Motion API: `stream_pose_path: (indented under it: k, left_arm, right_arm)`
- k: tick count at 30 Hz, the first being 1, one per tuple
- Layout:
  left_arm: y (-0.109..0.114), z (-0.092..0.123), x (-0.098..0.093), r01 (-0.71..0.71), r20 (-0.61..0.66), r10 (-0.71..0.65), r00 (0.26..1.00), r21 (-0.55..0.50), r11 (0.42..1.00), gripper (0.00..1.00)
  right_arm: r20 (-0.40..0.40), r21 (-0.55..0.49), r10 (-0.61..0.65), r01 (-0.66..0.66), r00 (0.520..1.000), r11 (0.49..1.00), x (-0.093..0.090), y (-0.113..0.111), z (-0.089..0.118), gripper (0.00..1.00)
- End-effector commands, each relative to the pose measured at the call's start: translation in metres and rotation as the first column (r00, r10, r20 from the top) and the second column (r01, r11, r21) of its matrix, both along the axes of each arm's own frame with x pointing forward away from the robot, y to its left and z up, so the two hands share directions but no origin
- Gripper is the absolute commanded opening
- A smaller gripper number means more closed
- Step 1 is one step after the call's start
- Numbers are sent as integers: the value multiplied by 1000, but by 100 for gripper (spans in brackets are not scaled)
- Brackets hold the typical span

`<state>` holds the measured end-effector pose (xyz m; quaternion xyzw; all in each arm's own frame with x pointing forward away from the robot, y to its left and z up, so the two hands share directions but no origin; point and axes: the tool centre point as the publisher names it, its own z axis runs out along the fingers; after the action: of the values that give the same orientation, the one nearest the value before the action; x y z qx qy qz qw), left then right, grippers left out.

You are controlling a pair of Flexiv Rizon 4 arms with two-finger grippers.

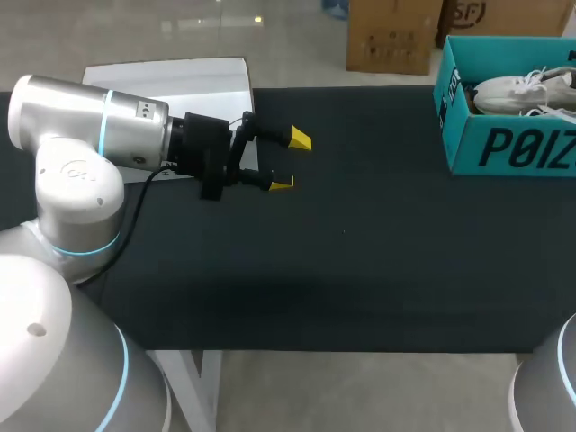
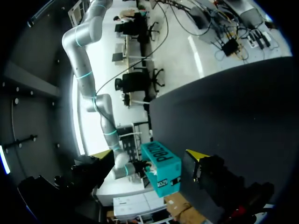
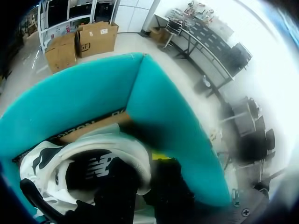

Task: Take the shoe out of the shoebox, open the shoe tongue, remove and reinsert the insole, then place the shoe into the shoebox

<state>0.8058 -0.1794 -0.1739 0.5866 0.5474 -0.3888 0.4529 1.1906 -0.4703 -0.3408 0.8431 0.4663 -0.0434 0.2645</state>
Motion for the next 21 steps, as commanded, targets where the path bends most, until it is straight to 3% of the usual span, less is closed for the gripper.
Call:
stream_pose_path:
  k: [1,9,16,17,19,21]
  left_arm:
    - [0,0,0,0,1,0,1000,5,1000,100]
    - [0,0,0,0,1,0,1000,5,1000,100]
    - [0,0,0,0,1,0,1000,5,1000,100]
    - [0,0,0,0,1,0,1000,5,1000,100]
    - [0,0,0,0,1,0,1000,5,1000,100]
    - [0,0,0,0,1,0,1000,5,1000,100]
  right_arm:
    - [-32,12,-16,16,999,1000,20,-11,-21,0]
    - [-37,34,-23,24,999,999,13,-11,-33,0]
    - [-28,39,-25,26,999,999,4,-10,-27,0]
    - [-25,42,-29,30,999,999,2,-11,-27,20]
    - [-18,48,-36,37,999,998,0,-12,-22,100]
    - [-10,71,-35,35,999,997,-2,-11,-15,100]
